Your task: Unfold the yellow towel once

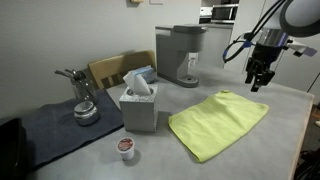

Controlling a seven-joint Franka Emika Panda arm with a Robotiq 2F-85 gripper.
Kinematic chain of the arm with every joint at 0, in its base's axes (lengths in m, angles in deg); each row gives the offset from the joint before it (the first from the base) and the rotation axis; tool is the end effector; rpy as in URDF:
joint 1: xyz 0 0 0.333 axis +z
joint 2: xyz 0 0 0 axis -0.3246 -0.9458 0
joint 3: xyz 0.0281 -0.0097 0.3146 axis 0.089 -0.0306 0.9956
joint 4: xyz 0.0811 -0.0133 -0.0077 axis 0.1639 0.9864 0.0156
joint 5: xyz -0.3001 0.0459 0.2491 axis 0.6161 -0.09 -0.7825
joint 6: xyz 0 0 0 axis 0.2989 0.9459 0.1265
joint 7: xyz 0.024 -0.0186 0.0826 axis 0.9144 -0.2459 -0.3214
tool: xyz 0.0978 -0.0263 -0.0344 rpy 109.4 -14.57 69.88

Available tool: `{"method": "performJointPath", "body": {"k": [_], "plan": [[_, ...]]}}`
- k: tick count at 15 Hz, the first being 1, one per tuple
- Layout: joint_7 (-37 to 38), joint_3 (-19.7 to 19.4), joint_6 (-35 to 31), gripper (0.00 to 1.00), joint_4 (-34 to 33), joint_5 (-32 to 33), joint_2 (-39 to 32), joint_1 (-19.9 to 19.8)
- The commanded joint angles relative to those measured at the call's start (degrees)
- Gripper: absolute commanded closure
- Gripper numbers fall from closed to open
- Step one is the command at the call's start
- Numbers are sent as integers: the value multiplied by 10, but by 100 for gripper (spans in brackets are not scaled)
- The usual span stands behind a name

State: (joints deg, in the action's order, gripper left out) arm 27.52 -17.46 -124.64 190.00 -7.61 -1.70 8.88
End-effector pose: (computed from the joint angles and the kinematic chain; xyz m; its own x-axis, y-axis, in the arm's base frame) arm 0.4411 -0.1424 0.2314 0.7732 0.6340 0.0145 0.6308 -0.7712 0.0864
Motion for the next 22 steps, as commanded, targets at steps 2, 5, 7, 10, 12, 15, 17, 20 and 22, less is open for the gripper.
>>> {"method": "performJointPath", "body": {"k": [2,5,7,10,12,15,17,20,22], "plan": [[211,-21,47,0,24,126,63,20],[359,-3,122,0,22,198,101,29],[440,13,184,0,11,215,119,38],[451,21,198,0,4,200,117,41],[481,31,225,0,2,200,130,48],[486,31,229,0,2,200,131,49],[486,31,230,0,2,200,131,49],[486,31,230,0,2,200,131,49],[486,31,230,0,2,200,131,49]]}}
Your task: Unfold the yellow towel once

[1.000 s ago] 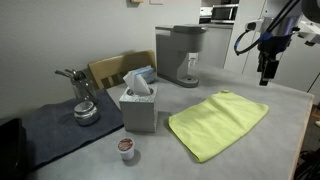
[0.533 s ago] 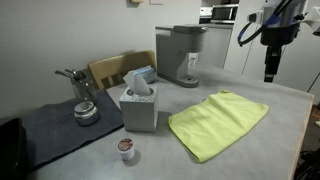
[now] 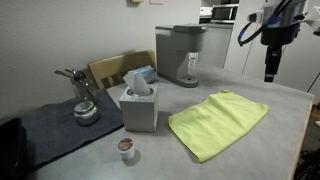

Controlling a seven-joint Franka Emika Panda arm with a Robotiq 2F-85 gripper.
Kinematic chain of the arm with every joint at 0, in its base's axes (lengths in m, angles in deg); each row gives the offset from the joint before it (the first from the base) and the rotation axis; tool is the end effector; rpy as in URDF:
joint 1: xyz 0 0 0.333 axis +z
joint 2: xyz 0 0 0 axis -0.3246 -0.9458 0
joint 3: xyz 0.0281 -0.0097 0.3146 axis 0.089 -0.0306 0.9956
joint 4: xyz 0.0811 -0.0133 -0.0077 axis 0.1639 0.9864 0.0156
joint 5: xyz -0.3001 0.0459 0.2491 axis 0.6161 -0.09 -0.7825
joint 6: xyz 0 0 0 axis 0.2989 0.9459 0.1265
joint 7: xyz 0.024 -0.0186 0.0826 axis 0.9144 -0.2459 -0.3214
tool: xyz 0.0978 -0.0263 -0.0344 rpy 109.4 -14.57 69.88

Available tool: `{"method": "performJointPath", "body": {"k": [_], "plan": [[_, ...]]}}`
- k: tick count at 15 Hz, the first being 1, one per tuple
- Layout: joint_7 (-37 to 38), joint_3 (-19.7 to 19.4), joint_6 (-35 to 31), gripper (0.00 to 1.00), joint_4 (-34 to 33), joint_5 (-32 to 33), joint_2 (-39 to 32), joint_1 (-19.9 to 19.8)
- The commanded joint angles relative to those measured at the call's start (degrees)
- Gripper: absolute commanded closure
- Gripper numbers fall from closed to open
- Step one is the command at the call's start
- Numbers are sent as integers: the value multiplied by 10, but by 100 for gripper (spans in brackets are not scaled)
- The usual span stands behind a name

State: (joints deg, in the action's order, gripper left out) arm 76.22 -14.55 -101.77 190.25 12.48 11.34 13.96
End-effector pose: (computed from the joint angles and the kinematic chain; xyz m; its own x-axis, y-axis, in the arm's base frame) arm 0.4280 -0.0801 0.2976 0.9663 0.2065 -0.1540 0.2375 -0.9455 0.2227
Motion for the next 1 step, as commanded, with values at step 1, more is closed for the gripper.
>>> {"method": "performJointPath", "body": {"k": [1], "plan": [[-1,2,1,0,-1,-1,0,-2]]}}
